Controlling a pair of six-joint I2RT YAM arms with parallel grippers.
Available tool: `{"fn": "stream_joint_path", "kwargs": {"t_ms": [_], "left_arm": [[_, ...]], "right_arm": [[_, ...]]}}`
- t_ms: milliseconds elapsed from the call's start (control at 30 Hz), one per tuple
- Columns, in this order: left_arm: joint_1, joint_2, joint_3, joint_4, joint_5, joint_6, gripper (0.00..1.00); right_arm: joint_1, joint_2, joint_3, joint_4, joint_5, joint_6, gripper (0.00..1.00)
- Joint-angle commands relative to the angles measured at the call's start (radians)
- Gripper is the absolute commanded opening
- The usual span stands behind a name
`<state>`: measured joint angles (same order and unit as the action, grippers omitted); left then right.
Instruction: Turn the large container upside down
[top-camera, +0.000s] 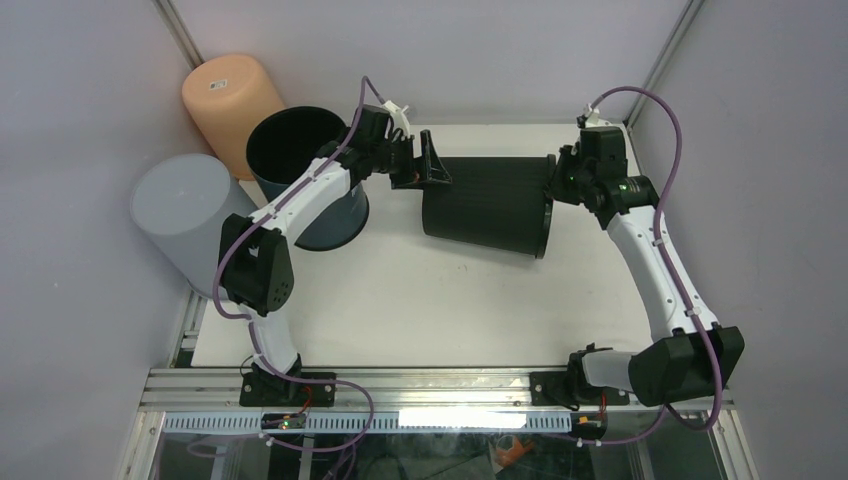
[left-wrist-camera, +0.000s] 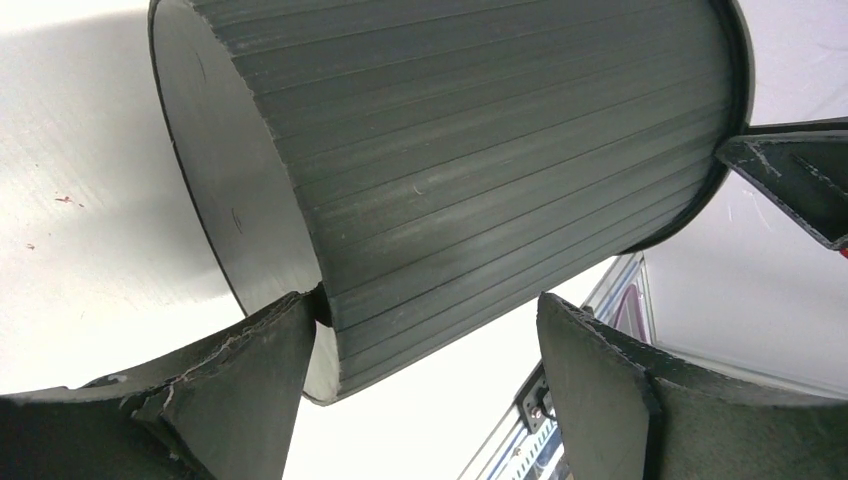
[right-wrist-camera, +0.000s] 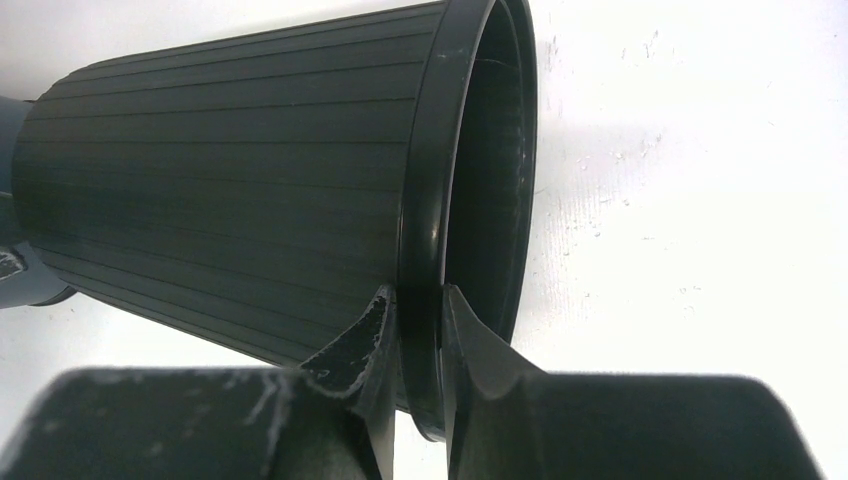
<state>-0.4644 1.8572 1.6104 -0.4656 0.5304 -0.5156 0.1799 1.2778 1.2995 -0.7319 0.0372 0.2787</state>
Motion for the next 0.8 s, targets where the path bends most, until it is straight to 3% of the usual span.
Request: {"fn": "stream_joint_path", "kwargs": {"t_ms": [0, 467, 767], "left_arm": [[-0.025, -0.036, 0.127, 0.040, 0.114, -0.047, 0.81], [-0.057, -0.051, 0.384, 0.054, 0.152, -0.103, 0.81], [-0.092, 0.031, 0.488, 0.081, 0.187, -0.115, 0.82]], "right_arm": [[-0.003, 0.019, -0.010, 0.051, -0.088, 0.041, 0.00], [-0.004, 0.067, -0.112, 0.188, -0.274, 0.155, 0.00], [-0.008, 0.106, -0.312, 0.430, -0.408, 0.336, 0.00]]}}
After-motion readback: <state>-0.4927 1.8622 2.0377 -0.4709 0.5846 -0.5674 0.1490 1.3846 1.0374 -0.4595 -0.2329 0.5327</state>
